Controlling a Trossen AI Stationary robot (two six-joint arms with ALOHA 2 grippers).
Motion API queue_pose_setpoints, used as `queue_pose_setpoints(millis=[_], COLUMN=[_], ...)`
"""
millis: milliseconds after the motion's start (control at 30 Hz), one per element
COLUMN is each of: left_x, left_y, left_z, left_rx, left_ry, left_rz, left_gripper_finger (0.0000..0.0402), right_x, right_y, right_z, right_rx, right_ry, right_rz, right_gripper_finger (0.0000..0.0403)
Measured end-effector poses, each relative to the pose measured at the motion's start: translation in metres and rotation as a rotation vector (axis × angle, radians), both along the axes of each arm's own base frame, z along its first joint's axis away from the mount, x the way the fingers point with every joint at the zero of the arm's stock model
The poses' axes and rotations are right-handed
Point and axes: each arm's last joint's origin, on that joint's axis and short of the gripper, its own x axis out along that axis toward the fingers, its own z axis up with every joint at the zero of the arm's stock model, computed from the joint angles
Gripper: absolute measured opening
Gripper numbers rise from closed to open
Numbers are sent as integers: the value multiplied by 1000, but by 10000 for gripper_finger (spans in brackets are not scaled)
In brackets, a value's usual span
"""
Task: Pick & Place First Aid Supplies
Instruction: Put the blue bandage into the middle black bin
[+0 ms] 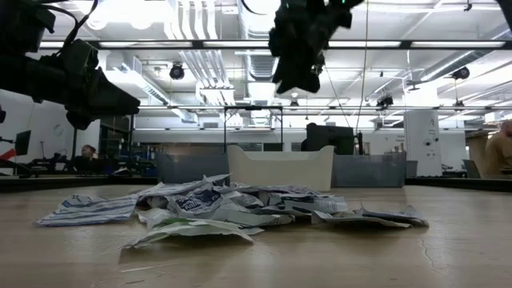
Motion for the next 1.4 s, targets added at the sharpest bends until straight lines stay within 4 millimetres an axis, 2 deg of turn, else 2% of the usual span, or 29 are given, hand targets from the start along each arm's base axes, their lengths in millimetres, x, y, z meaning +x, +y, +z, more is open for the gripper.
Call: queue_pose_setpoints(millis=[300,400,533,733,1033,1200,1400], left_x=[1,1,1,1,1,2,2], left_y=[-1,-2,-2,-2,-2,-2,-2], left_z=[0,-1,-1,-1,-3,-3,-4], left_rx=[-11,-15,-19,3,1,1,1], left_ry=[4,10,15,28,43,52,61], left_rz=[-49,-66,-84,-90,-92,-92,-92], left_gripper_finger=[124,124,124,124,124,124,124], right_x=[24,32,39,44,55,60,63], right_y=[114,142,169,197,226,229,230], right_z=[-5,-13,-27,-53,-106,-133,-147], right_rx=[-15,-73,-201,-332,-397,-402,-394], right_ry=[13,4,47,115,216,275,309], right_rz=[342,428,447,544,737,784,783], right_gripper_finger=[113,107,100,103,131,139,132])
